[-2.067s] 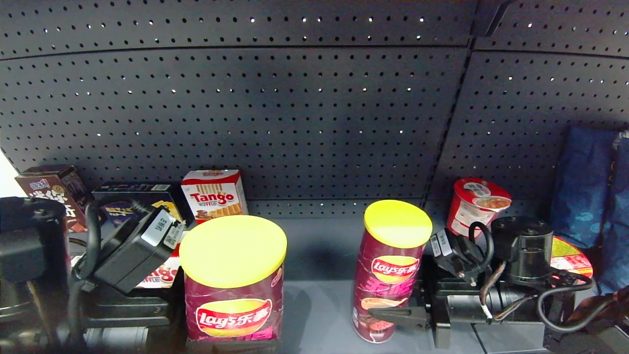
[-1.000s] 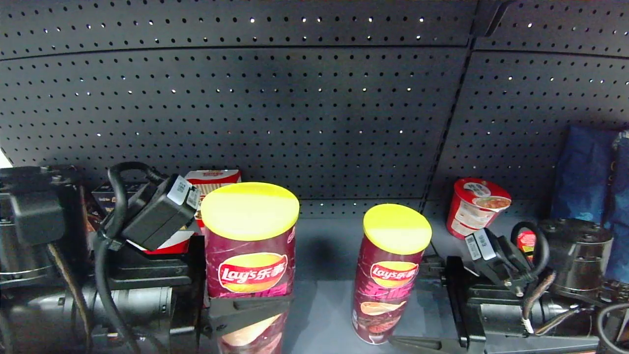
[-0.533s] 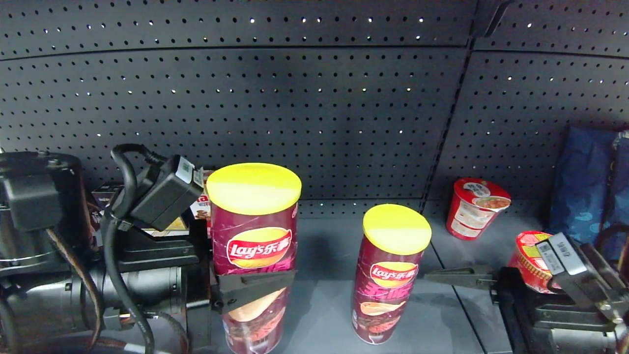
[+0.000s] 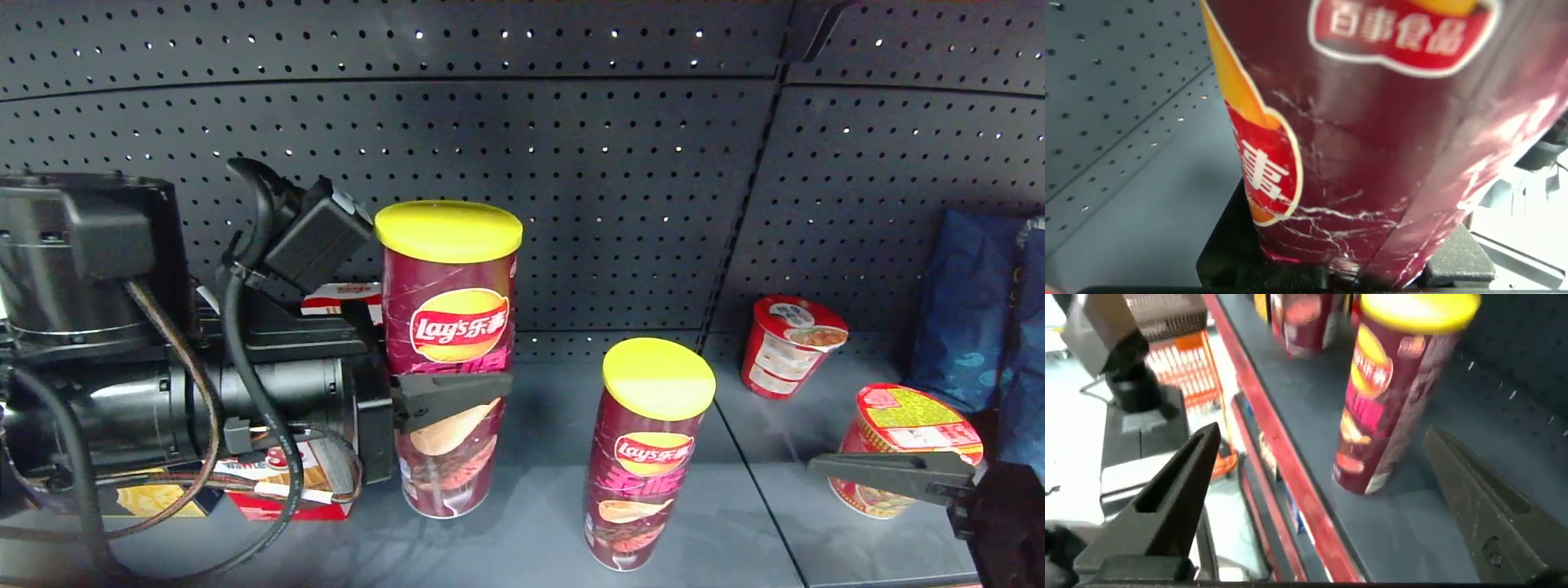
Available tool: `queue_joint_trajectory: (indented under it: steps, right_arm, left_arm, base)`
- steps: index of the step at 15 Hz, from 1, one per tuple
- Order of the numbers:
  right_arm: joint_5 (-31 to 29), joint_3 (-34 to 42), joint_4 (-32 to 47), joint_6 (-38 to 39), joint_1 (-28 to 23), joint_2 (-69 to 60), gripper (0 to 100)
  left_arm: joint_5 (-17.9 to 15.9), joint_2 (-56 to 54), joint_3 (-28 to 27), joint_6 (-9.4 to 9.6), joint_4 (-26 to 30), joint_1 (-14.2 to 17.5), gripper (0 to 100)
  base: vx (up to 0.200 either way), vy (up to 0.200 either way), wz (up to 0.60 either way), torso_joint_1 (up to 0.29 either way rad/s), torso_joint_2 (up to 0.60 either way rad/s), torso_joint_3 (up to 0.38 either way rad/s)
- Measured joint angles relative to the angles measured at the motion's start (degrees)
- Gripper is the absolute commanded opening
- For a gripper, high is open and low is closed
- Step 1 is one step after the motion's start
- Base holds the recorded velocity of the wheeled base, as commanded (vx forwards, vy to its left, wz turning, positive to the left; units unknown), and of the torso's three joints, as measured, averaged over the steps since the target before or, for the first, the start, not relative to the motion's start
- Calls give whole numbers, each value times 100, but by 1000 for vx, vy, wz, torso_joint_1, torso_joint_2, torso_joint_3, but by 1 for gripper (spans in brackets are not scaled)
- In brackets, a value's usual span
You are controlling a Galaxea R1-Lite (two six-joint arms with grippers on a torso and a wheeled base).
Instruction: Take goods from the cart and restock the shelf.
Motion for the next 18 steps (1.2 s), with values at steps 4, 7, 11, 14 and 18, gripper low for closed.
queue_joint_trajectory:
  steps: [4, 7, 11, 14, 18]
  right_arm:
    - [-306, -11, 13, 128, 13, -155, 100]
    - [-346, 49, -11, 168, 7, -193, 100]
    - [-346, 189, -35, 172, -34, -229, 100]
    - [-347, 206, -44, 180, -39, -243, 100]
    - [-344, 230, -208, 180, -39, -249, 100]
  left_arm:
    - [-449, 347, -207, -5, -79, 369, 0]
    - [-452, 794, -642, 1, -143, 574, 0]
    - [-171, 1535, -1409, 85, -190, 606, 0]
    - [-364, 2089, -1787, 191, -581, 581, 0]
    - [-758, 2508, -1875, 204, -694, 521, 0]
  base:
    - [0, 0, 0, 0, 0, 0]
    - [0, 0, 0, 0, 0, 0]
    - [0, 0, 0, 0, 0, 0]
    - [0, 0, 0, 0, 0, 0]
    - [0, 0, 0, 0, 0, 0]
